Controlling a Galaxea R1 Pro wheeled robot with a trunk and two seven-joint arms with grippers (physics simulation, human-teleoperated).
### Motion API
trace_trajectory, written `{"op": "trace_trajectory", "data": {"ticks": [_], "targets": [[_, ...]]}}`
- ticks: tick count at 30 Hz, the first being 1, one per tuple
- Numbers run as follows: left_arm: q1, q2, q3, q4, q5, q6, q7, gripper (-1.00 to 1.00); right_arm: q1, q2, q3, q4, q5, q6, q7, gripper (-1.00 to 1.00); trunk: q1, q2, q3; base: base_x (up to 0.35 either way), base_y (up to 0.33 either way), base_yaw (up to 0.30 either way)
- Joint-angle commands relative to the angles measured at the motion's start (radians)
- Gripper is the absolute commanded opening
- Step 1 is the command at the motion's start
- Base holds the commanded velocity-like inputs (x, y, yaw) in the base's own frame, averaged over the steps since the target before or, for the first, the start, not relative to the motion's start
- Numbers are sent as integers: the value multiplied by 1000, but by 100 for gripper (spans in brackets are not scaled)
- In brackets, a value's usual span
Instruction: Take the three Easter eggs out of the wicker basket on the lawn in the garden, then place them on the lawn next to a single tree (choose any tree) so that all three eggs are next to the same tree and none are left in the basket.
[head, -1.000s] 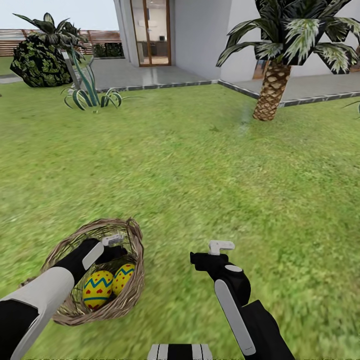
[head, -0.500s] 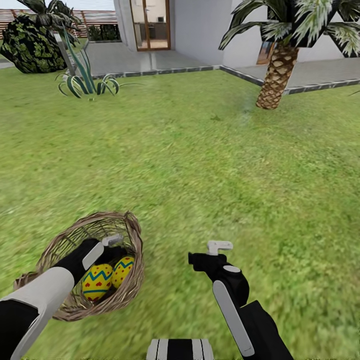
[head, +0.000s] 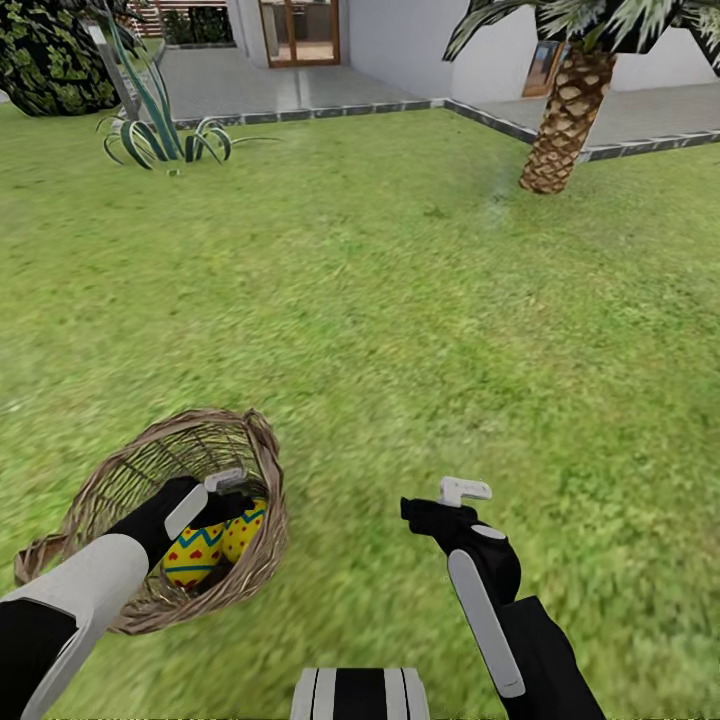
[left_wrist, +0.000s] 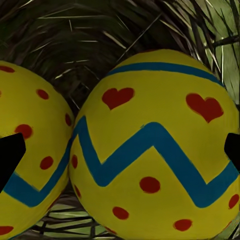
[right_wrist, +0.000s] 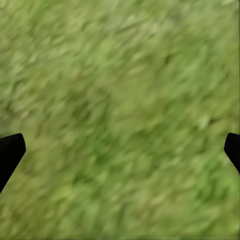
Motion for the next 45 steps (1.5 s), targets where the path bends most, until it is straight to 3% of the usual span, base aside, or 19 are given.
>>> {"op": "trace_trajectory", "data": {"ticks": [1,8,11,14,17,20,27,40,41,45], "targets": [[0,1,-7,-2,10,3,8,100,-1,0,0,-1,-11,0,-9,100,0,-1,-5,0,0,0],[0,0,-8,-2,9,2,11,100,-11,11,-1,-1,-11,10,-7,100,3,-2,-32,0,0,0],[0,0,-8,-2,9,1,12,100,-103,18,12,-1,-11,16,-7,100,5,-3,-43,0,0,0],[0,0,-8,-3,9,1,13,100,-214,22,17,-1,-11,70,-7,100,5,-3,-43,0,0,0],[0,0,-8,-3,9,1,13,100,-277,23,19,-1,-11,92,-7,100,5,-3,-43,0,0,0],[0,0,-7,-3,9,1,12,100,-294,23,20,-1,-11,96,-7,100,5,-3,-43,0,0,0],[0,0,-7,-3,11,5,12,100,-303,23,20,-1,-11,97,-7,100,8,-5,-70,0,0,0],[-1,3,-4,15,18,45,10,100,-331,32,24,-1,-11,98,-8,100,8,-5,-70,0,0,0],[-2,3,-4,16,18,48,10,-100,-331,32,24,-1,-11,98,-8,100,8,-5,-70,0,0,0],[-1,2,-4,17,18,50,12,-100,-331,32,24,-1,-11,98,-8,100,8,-5,-70,0,0,0]]}}
